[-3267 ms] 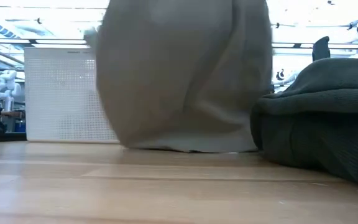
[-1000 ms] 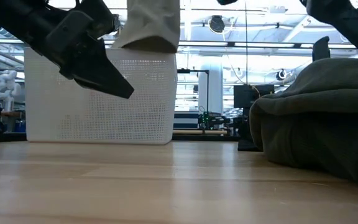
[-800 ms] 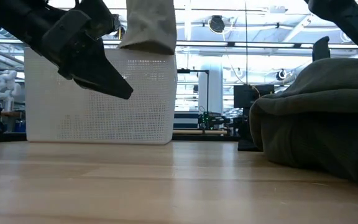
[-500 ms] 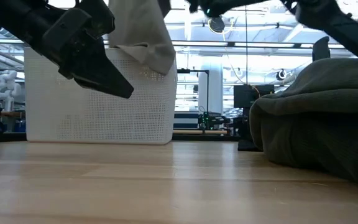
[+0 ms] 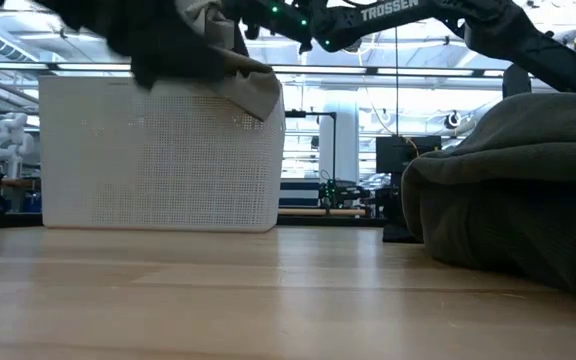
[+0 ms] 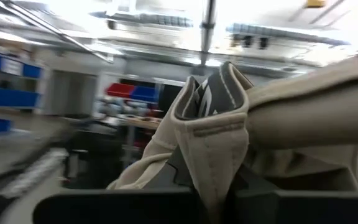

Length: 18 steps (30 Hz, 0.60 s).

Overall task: Sort clothes
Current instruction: Put the brown shorts into the white laundry bin

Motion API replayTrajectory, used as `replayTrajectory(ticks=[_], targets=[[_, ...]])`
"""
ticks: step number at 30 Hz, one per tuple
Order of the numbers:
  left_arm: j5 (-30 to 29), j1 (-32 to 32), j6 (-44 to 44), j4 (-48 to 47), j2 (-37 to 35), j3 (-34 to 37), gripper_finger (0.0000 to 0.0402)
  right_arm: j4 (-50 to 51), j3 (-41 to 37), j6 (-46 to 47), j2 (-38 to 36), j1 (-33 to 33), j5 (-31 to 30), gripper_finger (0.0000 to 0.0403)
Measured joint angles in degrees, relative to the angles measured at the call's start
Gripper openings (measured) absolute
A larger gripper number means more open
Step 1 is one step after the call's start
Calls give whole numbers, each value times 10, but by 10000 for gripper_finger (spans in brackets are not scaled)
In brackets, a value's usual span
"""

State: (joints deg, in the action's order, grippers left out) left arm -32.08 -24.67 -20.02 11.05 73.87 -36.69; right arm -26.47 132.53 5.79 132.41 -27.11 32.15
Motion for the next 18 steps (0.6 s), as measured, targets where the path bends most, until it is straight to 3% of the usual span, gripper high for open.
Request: replayTrajectory(ticks=[4,10,18], targets=[[-14,-1,35,-20,-96,-16,173,-3,0,30,-11,-9,44,3],[-156,5,39,-81,-250,-19,173,1,0,82,-14,-22,87,3],[-145,88,45,-66,-322,-19,173,3,0,86,-14,-22,86,3]])
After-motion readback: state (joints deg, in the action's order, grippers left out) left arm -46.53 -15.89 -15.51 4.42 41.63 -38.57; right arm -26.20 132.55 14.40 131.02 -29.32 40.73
